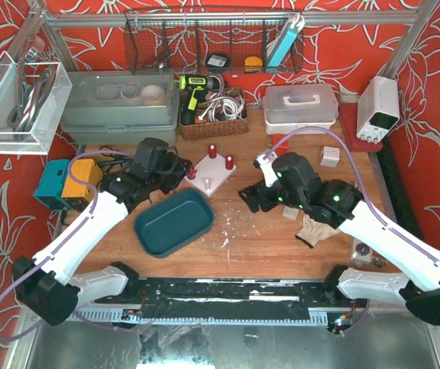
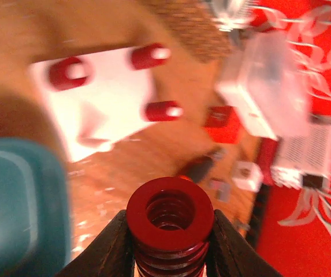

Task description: Install the large spring

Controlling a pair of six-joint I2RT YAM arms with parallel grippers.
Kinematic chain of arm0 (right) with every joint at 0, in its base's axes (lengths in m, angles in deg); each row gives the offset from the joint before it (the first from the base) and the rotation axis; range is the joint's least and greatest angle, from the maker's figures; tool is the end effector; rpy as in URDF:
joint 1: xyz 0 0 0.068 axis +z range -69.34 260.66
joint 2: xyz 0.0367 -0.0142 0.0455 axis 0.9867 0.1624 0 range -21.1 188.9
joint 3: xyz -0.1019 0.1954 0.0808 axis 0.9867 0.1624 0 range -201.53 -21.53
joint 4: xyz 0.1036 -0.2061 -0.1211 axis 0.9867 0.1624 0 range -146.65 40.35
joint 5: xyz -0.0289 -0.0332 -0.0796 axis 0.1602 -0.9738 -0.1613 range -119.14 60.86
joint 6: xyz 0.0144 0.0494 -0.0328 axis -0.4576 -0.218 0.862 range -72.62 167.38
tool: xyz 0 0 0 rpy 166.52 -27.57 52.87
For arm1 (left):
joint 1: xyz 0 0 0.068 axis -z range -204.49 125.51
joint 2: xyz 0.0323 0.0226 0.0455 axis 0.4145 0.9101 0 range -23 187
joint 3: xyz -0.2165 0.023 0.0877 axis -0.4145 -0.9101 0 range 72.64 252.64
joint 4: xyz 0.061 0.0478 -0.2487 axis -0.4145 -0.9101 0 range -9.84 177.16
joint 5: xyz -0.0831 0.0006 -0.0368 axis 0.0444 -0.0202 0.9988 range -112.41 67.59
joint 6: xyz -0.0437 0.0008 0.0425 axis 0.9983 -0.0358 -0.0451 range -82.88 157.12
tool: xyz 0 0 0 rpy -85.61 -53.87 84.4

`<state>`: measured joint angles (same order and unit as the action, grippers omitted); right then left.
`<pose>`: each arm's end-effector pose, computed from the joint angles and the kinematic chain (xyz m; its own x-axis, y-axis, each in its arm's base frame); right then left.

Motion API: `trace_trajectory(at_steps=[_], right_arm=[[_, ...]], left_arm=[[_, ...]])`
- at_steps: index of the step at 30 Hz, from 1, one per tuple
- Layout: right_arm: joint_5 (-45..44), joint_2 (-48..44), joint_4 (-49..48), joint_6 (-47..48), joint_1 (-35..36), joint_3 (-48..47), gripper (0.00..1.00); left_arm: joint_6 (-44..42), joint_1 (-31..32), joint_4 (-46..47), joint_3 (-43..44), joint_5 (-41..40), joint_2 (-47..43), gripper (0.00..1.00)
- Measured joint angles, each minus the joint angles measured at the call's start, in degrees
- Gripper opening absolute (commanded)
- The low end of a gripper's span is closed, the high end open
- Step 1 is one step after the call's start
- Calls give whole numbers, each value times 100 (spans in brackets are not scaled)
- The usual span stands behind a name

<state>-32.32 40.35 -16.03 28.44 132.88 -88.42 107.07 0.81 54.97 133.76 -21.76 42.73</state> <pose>0.1538 0.1942 0.3246 -0.5810 -0.2206 -0.7834 -0.6056 0.7603 0.2350 0.2453 -0.1165 0.2866 -0.5947 -0.7579 -0.2681 -0.3594 0.5490 -0.7546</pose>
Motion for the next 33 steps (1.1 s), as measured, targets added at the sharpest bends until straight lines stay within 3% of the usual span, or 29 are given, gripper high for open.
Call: trace_trajectory(at_steps=[8, 16, 20, 22, 25, 27, 29, 31, 33], right_arm=[[1801, 774, -1123, -199, -225, -376, 68], [2135, 1222, -1851, -236, -275, -603, 66], [2155, 1401, -2079, -197, -275, -769, 60], [2194, 1445, -2140, -164, -275, -789, 49], [2315, 1456, -2249, -175, -271, -778, 24], [2356, 1434, -2361, -166, -238, -734, 9], [2376, 1386, -2455, -107, -245, -643, 0], [2380, 1340, -2514, -57, -245, -551, 0], [2380, 1320, -2538, 52, -238, -503, 0]], left_arm=[[-1635, 479, 2297, -658, 826, -625, 3], [-2291, 662, 3220, -885, 1526, -942, 1], [-2439, 739, 3379, -883, 1827, -946, 3], [-2483, 745, 3445, -879, 1888, -946, 4], [-2507, 743, 3480, -874, 1908, -946, 7], [-2498, 741, 3497, -872, 1919, -942, 12], [-2474, 739, 3491, -872, 1954, -942, 24], [-2461, 739, 3427, -866, 1991, -942, 46], [-2463, 743, 3228, -796, 2006, -942, 55]])
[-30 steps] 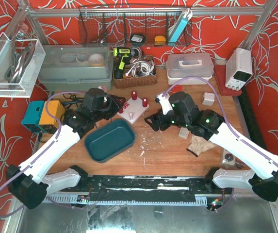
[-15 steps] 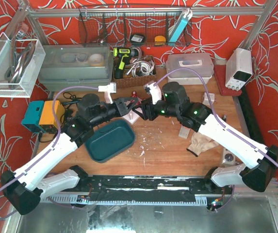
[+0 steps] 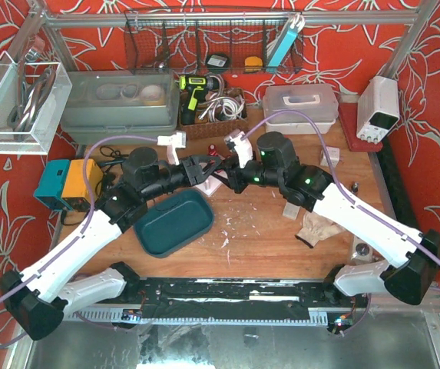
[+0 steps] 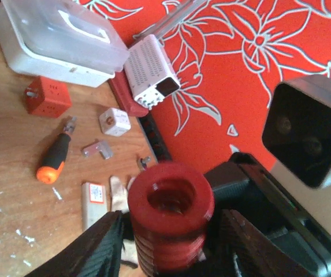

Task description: Install the large spring

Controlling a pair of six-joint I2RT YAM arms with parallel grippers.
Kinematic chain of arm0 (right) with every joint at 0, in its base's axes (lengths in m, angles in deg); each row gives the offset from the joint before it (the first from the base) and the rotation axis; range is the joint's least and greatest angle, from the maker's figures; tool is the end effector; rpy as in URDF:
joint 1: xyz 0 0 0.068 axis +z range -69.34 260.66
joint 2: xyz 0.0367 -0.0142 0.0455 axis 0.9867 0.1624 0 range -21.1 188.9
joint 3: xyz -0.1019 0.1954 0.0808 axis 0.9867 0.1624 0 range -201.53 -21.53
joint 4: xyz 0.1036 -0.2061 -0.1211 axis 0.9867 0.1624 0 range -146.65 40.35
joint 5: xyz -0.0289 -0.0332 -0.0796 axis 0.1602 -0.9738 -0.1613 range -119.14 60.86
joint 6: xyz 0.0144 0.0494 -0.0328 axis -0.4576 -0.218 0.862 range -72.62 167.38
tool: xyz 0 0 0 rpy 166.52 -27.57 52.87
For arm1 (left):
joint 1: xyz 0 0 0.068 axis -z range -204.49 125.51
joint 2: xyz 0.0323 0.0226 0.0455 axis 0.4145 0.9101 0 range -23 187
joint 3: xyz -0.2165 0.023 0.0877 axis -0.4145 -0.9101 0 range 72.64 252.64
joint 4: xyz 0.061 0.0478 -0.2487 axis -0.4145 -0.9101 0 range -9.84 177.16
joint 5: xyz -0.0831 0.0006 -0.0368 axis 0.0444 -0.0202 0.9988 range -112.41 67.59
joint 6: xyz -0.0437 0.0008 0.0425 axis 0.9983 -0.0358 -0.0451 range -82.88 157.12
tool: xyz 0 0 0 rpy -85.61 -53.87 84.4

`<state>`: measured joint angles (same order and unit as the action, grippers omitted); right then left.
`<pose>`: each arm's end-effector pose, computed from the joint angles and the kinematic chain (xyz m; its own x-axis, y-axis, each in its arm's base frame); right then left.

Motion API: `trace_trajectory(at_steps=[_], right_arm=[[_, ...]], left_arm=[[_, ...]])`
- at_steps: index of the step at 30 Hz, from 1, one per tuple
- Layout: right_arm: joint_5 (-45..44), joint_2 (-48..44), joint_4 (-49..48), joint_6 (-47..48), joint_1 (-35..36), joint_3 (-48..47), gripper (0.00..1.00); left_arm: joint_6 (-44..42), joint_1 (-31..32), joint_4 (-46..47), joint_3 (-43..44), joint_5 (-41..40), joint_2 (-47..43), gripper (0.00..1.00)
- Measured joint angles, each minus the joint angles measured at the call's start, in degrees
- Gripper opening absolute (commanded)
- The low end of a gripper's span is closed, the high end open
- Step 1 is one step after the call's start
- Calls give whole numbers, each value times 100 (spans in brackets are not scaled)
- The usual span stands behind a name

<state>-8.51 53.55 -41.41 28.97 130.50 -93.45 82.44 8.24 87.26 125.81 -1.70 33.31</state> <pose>0.1930 0.2536 0.3422 -0.4830 -0.1140 -0.8682 -0.8209 0.4042 0.4035 0.2091 -0.1535 0.3405 -0.6022 -0.4037 -0.6888 0.5328 0.4394 -0.7233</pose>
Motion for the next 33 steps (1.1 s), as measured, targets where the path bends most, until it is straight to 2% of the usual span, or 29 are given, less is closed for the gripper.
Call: trace_trajectory(at_steps=[2, 4, 11, 14, 18, 33], right_arm=[[-48, 0, -4, 188, -13, 17, 0], [-68, -44, -70, 446, -44, 129, 0], [-133, -658, -750, 1510, -48, 1327, 0], [-173, -669, -933, 1954, -48, 1364, 0], [-195, -671, -1147, 2417, -44, 1364, 0], [-553, -761, -1290, 2988, -35, 1582, 0]], left_arm=[[-46, 20, -339, 140, -2, -4, 61], [-170, 35, -702, 337, -4, -4, 62], [-627, 33, -2149, 1423, 105, 175, 60], [-925, 35, -2767, 2046, 289, 581, 60], [-1248, 31, -3344, 2441, 490, 1036, 57], [-1493, 24, -4100, 3143, 553, 1661, 70]])
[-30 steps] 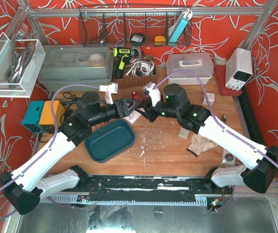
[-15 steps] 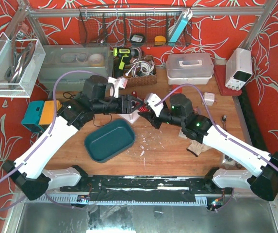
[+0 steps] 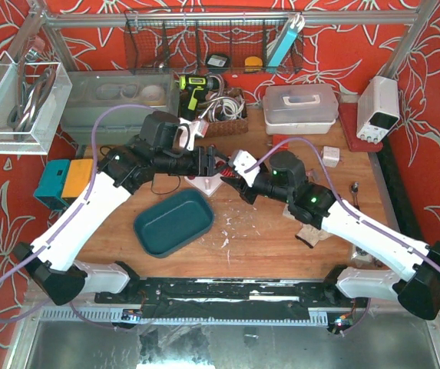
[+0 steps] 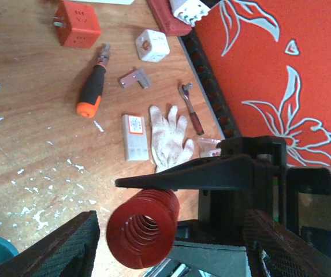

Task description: Install the large spring

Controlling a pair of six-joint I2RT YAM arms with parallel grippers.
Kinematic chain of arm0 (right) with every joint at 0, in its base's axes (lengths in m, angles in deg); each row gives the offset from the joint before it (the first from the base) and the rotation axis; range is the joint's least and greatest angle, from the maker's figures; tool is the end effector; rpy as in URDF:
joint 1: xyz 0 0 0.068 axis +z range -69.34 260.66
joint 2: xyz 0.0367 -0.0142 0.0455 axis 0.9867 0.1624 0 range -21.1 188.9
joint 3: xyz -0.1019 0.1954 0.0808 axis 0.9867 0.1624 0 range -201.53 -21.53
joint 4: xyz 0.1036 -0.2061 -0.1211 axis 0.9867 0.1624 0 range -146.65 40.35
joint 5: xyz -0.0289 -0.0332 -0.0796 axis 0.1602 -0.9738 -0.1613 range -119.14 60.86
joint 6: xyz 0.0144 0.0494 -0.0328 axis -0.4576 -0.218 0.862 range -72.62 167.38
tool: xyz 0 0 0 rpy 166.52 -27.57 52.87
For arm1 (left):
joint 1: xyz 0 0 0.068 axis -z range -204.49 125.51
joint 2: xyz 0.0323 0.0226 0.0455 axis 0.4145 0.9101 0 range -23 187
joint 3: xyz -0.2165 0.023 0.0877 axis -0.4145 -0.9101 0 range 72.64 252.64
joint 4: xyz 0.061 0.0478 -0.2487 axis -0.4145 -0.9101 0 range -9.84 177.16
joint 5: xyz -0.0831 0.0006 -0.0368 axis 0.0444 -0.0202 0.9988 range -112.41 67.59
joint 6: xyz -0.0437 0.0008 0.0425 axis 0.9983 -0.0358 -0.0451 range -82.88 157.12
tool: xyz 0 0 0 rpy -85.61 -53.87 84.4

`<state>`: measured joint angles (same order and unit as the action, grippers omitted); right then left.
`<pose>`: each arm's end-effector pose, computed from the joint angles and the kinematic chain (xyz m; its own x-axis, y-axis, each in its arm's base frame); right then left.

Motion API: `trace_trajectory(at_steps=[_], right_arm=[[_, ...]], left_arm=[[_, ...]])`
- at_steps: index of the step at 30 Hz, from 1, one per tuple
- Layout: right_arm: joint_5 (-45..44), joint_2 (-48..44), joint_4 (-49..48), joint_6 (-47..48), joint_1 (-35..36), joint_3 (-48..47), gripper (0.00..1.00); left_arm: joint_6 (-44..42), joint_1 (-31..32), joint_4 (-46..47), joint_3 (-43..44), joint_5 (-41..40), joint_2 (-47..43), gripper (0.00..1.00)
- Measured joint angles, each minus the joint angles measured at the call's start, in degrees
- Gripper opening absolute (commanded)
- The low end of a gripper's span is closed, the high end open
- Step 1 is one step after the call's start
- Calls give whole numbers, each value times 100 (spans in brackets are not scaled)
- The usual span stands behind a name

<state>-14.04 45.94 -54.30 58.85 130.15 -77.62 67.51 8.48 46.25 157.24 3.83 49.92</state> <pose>0.1848 0.2345 0.3056 0.0323 -0.2578 -0.9657 -0.9105 0.3910 -0.1348 0.2249 -0.1699 0.3800 -0.7641 -0.0453 -0.6435 0.4930 0.6024 -0.6277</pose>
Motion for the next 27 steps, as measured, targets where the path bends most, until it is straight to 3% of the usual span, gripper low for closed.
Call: trace_trajectory(at_steps=[5, 14, 21, 27], right_arm=[[-52, -140, -208, 26, 4, 92, 0], [-114, -173, -411, 66, 2, 90, 0], [-203, -66, -407, 66, 2, 87, 0], [-267, -52, -393, 81, 2, 85, 0]], left_arm=[[31, -15, -68, 90, -249, 33, 66], [651, -149, 402, -157, 146, 31, 39], [1172, -260, 774, -507, 520, -33, 39], [1235, -319, 796, -577, 597, -39, 9]])
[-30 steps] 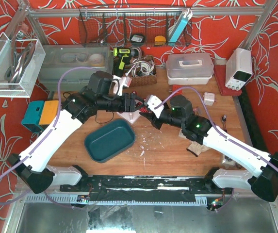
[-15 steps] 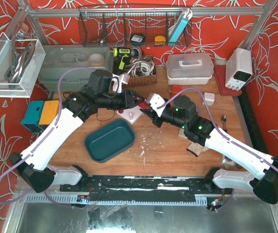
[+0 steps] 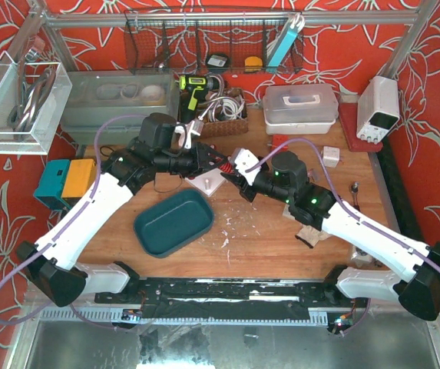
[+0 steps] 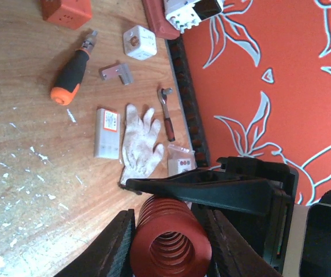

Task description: Install the large spring

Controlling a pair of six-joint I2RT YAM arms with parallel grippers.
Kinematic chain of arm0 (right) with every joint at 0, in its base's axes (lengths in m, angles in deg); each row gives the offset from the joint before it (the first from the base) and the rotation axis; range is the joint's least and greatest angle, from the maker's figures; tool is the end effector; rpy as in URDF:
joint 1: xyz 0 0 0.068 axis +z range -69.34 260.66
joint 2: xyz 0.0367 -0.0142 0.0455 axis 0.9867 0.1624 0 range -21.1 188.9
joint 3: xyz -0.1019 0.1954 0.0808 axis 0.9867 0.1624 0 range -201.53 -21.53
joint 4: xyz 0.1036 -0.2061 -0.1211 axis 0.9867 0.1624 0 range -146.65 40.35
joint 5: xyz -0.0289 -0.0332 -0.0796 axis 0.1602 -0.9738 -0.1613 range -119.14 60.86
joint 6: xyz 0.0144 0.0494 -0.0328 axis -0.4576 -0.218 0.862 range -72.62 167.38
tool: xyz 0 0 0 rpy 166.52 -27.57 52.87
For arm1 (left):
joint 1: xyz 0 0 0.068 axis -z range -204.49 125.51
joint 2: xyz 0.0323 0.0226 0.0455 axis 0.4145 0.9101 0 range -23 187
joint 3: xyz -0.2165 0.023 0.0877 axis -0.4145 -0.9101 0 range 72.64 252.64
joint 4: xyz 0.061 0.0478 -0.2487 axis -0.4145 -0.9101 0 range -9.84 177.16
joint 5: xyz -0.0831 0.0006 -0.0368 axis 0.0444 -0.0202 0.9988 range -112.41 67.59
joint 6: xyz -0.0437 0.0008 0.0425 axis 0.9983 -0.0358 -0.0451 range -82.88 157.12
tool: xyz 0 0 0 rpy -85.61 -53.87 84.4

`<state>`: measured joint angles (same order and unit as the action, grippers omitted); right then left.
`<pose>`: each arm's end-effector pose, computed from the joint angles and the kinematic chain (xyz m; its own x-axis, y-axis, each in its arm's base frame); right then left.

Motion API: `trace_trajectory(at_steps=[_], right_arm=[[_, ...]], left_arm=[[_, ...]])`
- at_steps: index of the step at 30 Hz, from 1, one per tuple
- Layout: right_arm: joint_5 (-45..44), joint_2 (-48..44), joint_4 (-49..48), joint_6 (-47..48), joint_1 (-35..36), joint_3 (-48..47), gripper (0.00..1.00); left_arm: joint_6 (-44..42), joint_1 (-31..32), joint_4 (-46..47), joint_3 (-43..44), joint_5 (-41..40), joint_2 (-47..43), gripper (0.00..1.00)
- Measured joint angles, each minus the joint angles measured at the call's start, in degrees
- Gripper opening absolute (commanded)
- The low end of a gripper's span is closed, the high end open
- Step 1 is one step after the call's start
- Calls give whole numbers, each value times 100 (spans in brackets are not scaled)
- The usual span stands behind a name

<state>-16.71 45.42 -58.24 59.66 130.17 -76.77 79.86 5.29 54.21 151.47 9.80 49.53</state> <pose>0.1864 0.2334 0.3105 0.0805 -0.2256 -0.9709 -0.8835 0.4347 -0.1742 0.2390 -0.1647 0.3634 -0.8517 -0.1743 -0.4942 0.3481 0.5167 -0.7822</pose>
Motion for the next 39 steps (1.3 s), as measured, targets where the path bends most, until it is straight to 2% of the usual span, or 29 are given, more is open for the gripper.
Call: trace_trajectory(at_steps=[1, 3, 7, 8, 9, 10, 17, 21, 25, 31, 39], right_arm=[[-7, 2, 9, 0, 0, 0, 0], [-37, 13, 4, -4, 0, 0, 15], [-92, 61, 0, -48, 2, -26, 68], [-131, 79, -4, -87, 2, -35, 78], [-192, 85, 2, -105, 9, -37, 94], [-240, 85, 24, -122, 13, -37, 98], [-1191, -229, 732, -551, -4, -35, 99], [-1838, -804, 1403, -1034, -7, -33, 99], [-2393, -1519, 1965, -1471, -15, -24, 99], [-2938, -2094, 2540, -1665, -17, -17, 99], [-3338, -2144, 3119, -1513, -17, -7, 99]], left_arm=[[33, -7, 31, -24, 11, -4, 7], [66, -13, 74, -44, 22, -4, 4], [76, -28, 90, -46, -22, -4, 0], [79, -31, 94, -48, -20, -4, 0], [79, -31, 103, -63, -50, -7, 0], [66, -26, 125, -94, -114, -22, 0], [-474, -17, 107, -293, -1379, 48, 0], [-994, 85, 181, -339, -2406, 372, 0], [-1318, 210, 431, -780, -3209, 791, 0], [-1443, 221, 675, -1698, -3724, 986, 0], [-1851, 411, 1086, -1602, -4009, 1224, 0]])
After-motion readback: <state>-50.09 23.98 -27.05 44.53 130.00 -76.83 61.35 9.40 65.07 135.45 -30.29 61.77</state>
